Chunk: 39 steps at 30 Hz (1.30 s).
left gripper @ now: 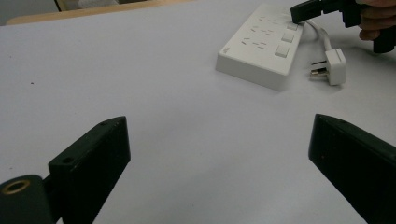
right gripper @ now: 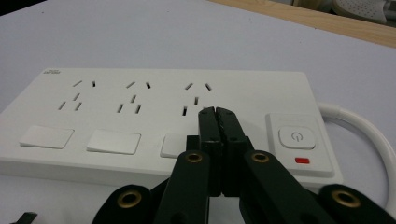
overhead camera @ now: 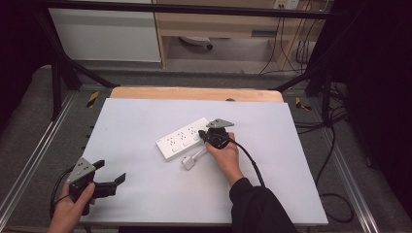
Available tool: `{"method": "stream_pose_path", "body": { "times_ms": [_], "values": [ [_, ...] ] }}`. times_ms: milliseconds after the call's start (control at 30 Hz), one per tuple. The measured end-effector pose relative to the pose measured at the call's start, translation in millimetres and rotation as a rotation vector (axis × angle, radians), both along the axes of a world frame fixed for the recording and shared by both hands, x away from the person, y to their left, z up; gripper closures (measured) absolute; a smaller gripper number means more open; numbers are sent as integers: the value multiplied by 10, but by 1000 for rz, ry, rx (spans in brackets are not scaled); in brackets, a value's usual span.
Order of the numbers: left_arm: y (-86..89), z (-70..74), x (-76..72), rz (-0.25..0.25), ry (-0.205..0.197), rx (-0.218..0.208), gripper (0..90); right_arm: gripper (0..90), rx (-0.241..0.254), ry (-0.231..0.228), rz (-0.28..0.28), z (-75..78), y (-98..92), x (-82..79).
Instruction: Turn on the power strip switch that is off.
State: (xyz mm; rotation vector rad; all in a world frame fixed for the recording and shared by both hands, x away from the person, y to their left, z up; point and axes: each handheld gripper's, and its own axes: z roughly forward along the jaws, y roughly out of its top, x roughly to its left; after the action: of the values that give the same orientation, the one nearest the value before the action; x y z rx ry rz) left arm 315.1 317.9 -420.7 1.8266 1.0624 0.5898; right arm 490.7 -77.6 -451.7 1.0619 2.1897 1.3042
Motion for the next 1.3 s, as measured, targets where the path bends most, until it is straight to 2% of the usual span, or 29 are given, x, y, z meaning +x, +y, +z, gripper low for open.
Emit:
{"method": "stream_pose_path", "body": {
  "times_ms": [300,767,1300],
  "values": [
    [3,0,0,1,-1,1,55,900,4,8,-2,10,-2,-5],
    [2,0,0,0,-1,0,55,900,23,-10,-2,84,-21,-19],
    [3,0,0,1,-1,2,55,900,60,-41,-8,265,-131,-62]
  ]
}}
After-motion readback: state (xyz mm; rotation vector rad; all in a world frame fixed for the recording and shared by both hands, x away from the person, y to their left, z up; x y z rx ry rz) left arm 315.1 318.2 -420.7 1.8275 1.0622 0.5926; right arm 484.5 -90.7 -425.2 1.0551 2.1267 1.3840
